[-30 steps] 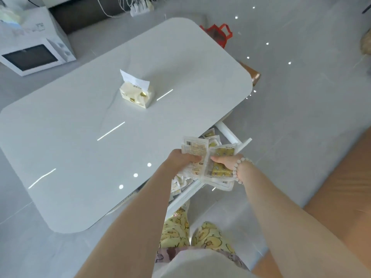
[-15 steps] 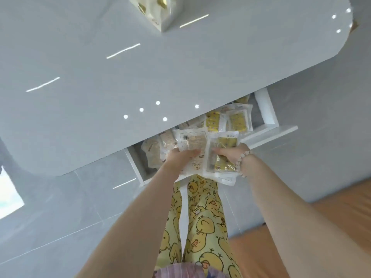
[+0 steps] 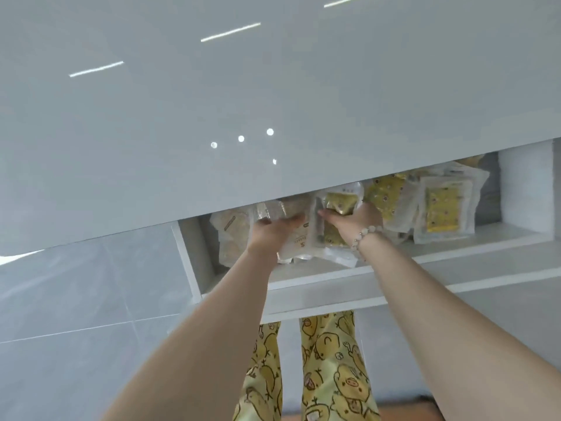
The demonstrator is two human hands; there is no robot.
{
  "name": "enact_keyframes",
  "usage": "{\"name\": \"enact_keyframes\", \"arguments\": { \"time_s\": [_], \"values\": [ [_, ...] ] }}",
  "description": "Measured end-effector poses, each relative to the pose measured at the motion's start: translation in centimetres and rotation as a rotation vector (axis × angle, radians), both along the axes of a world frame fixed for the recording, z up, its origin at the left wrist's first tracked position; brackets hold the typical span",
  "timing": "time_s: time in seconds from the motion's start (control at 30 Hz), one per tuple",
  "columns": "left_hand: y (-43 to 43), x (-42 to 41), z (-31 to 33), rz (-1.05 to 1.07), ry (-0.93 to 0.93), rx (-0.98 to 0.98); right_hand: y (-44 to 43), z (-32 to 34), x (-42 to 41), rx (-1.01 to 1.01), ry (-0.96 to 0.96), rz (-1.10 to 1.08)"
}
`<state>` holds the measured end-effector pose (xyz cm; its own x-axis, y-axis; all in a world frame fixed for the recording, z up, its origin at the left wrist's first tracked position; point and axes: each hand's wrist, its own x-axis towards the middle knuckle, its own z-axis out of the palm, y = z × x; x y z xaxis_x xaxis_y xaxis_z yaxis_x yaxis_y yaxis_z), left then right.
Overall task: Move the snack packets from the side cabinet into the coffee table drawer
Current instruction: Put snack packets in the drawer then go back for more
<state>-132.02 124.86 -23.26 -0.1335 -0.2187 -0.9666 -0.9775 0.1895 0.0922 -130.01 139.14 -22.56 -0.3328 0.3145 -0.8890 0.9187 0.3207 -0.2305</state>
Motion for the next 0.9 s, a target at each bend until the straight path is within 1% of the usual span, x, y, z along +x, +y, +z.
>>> {"name": "enact_keyframes", "arguments": {
  "time_s": [0.13, 0.3, 0.4, 0.53, 0.6, 0.73, 0.9],
  "values": [
    [0.6, 0.3, -1.8, -0.047, 0.084, -0.033, 0.4, -1.9, -0.5, 0.04, 0.044, 0.194],
    [0.8, 1.1, -2.2, -0.151, 0.186, -0.081, -0.1, -2.5, -0.4, 0.148, 0.112, 0.328],
    [0.5, 0.9, -2.1, -0.228, 0.203, -0.164, -0.6, -1.8, -0.7, 0.263, 0.039, 0.482],
    [0.5, 0.6, -2.1, -0.344, 0.175, -0.23, -0.5, -1.5, -1.1, 0.414, -0.063, 0.577],
    [0.4, 0.5, -2.2, -0.392, 0.163, -0.259, -0.2, -1.6, -1.0, 0.43, -0.061, 0.55],
    [0.1, 0.6, -2.2, -0.463, 0.085, -0.422, -0.2, -1.6, -0.7, 0.416, -0.023, 0.346],
    [0.8, 1.2, -1.9, -0.43, 0.017, -0.528, -0.5, -1.5, -0.4, 0.422, 0.007, 0.241]
  ]
}}
